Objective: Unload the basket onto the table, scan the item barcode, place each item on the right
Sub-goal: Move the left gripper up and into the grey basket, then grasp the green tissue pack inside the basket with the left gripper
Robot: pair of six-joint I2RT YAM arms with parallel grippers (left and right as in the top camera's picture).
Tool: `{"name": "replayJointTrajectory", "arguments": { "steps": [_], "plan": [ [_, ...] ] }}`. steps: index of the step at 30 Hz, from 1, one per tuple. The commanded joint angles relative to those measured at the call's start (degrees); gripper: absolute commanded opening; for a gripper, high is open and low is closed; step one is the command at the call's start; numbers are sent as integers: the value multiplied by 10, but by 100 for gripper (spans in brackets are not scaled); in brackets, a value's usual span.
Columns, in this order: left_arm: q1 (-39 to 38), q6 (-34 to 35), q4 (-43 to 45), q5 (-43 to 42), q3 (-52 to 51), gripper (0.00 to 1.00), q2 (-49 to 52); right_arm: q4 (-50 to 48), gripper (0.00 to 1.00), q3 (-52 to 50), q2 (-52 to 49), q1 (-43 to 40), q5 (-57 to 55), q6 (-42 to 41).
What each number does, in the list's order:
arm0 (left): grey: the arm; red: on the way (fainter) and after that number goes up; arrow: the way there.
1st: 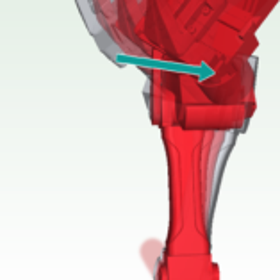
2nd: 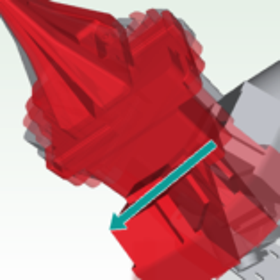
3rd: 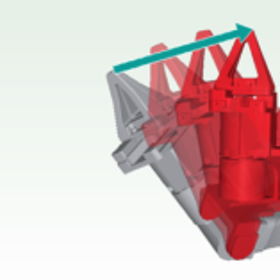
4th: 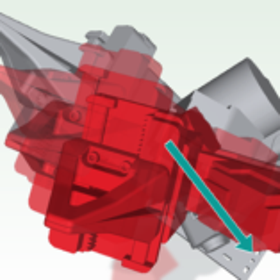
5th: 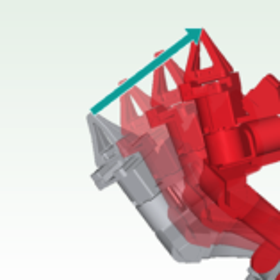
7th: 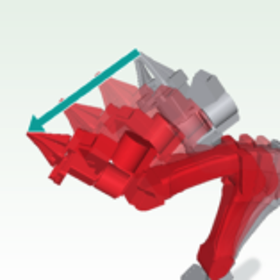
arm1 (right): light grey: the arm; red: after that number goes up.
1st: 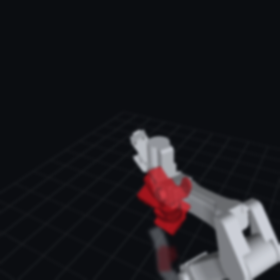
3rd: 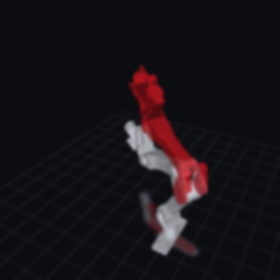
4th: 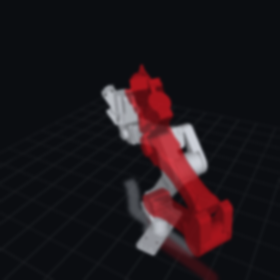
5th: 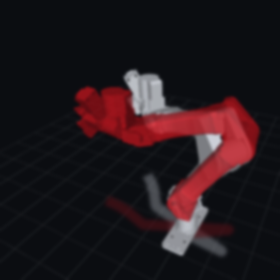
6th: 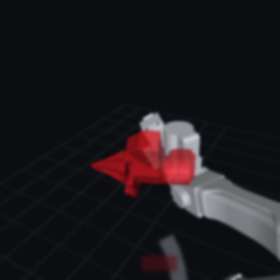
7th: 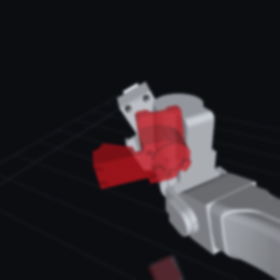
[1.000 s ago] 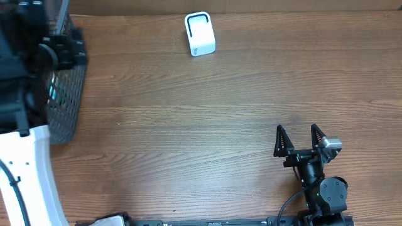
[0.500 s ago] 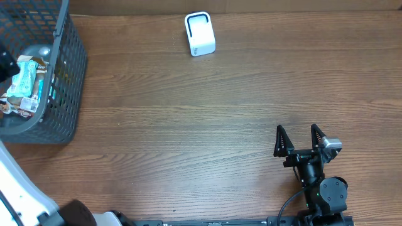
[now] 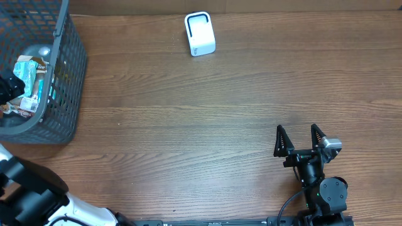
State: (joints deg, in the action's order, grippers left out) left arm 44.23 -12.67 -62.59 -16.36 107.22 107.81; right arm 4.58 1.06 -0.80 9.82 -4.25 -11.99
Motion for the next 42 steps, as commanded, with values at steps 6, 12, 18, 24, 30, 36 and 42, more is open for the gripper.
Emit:
{"name": "replayJointTrajectory", "arguments": {
  "steps": [6,12,18,24,30,36,42],
  "plan": [
    [-25,-52,6,-58,9,76,47,-2,100,-6,6,-2,3,3],
    [-62,-66,10,-20,9,76,77,-2,100,-6,6,-2,3,3],
    [-83,-64,11,2,9,75,91,-2,100,-6,6,-2,3,3],
    [-100,-54,11,46,8,74,92,-2,100,-6,6,-2,3,3],
    [-103,-40,9,73,8,75,92,-2,100,-6,6,-2,3,3],
    [-103,-40,9,50,1,75,92,-2,100,-6,6,-2,3,3],
    [-105,-40,10,43,-11,74,92,-2,100,-6,6,-2,3,3]
  ]
}}
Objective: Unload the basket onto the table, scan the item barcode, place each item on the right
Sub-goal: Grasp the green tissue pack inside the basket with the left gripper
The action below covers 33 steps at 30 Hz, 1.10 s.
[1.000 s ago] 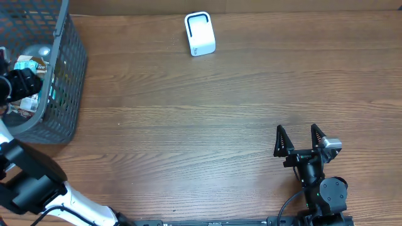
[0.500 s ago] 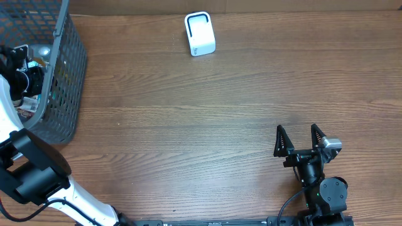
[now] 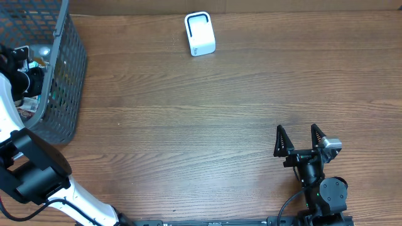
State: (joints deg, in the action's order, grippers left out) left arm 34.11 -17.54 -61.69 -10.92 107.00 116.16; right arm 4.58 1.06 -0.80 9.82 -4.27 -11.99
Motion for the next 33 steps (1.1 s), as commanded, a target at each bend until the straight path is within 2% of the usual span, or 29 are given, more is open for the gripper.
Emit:
{"name": "replayJointTrajectory", "arguments": {
  "steps": [1,9,15,23,33],
  "plan": [
    [-4,8,1,-11,-10,75,9,-2,100,-6,6,-2,3,3],
    [-4,9,7,-11,-34,74,9,-2,100,-6,6,-2,3,3],
    [-4,15,8,-12,-34,71,8,-2,100,-6,6,-2,3,3],
    [-4,61,3,-23,-34,67,8,-2,100,-6,6,-2,3,3],
    [-4,61,-1,-56,-33,60,8,-2,100,-6,6,-2,3,3]
  ]
}}
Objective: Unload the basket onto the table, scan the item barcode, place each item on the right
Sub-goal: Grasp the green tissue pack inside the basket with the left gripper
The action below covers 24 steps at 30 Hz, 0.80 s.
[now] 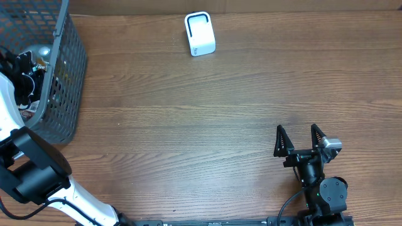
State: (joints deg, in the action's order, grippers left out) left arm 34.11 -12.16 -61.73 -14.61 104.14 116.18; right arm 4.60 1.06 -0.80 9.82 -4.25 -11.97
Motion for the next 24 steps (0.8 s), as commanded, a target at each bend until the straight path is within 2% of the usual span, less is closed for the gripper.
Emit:
{"name": "replayJointTrajectory", "arguments": {
  "steps": [1,6,9,14,24],
  "plan": [
    [-4,7,-1,-19,-5,60,8,-2,100,-6,6,-2,3,3],
    [-4,12,-8,-2,-5,61,8,-2,100,-6,6,-2,3,3],
    [-4,20,-10,23,-5,66,8,-2,100,-6,6,-2,3,3],
    [-4,9,0,28,-5,100,8,-2,100,-6,6,-2,3,3],
    [-10,-12,15,26,-5,100,8,-2,100,-6,6,-2,3,3]
  ]
}}
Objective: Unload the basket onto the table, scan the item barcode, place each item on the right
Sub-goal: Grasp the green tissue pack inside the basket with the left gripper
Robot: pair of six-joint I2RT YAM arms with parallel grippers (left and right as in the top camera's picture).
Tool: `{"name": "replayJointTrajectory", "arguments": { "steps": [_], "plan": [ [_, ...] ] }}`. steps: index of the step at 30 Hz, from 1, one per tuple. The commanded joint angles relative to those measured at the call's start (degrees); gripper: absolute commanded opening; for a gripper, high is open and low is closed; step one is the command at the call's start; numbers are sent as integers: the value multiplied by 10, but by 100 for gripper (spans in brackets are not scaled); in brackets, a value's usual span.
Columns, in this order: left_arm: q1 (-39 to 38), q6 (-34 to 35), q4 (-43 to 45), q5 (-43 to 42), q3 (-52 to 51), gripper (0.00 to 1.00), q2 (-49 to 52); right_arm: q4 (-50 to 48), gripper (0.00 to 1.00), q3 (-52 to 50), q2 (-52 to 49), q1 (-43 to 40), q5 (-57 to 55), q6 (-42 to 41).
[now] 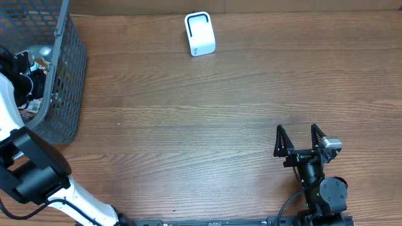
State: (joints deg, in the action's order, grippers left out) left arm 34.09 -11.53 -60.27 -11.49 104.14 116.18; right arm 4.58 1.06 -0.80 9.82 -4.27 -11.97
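A grey mesh basket (66, 69) stands at the table's far left, holding packaged items. A silver item (43, 51) and a bit of a packet (28, 110) show inside it. My left arm's wrist (24, 75) reaches down into the basket. Its fingers are hidden under the wrist, so their state and any hold on an item do not show. The white barcode scanner (200, 34) stands at the table's back edge, near the middle. My right gripper (298, 139) rests open near the front right, nothing between its fingers.
The basket's tall wire walls enclose the left wrist. The left arm's white and black links (34, 176) run along the table's front left. A wide stretch of wooden table (188, 125) lies between basket, scanner and right gripper.
The left wrist has shifted very slightly inside the basket. The right arm and the scanner are where they were.
At first my left gripper sat at the basket's far left edge, with a teal packet showing in the basket. Later the wrist was over the basket's middle, covering that packet. It has stayed there since, and the right gripper has stayed open and still.
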Motion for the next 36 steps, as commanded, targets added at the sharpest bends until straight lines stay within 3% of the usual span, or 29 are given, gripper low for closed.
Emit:
{"name": "replayJointTrajectory", "arguments": {
  "steps": [1,15,28,36],
  "plan": [
    [-10,-18,2,-5,-6,100,8,-2,100,-6,6,-2,3,3],
    [-12,-18,21,-3,-26,100,8,-2,100,-6,6,-2,3,3],
    [-11,-18,133,1,-140,100,8,-2,100,-6,6,-2,3,3],
    [-11,-18,140,1,-141,77,8,-2,100,-6,6,-2,3,3]
  ]
}}
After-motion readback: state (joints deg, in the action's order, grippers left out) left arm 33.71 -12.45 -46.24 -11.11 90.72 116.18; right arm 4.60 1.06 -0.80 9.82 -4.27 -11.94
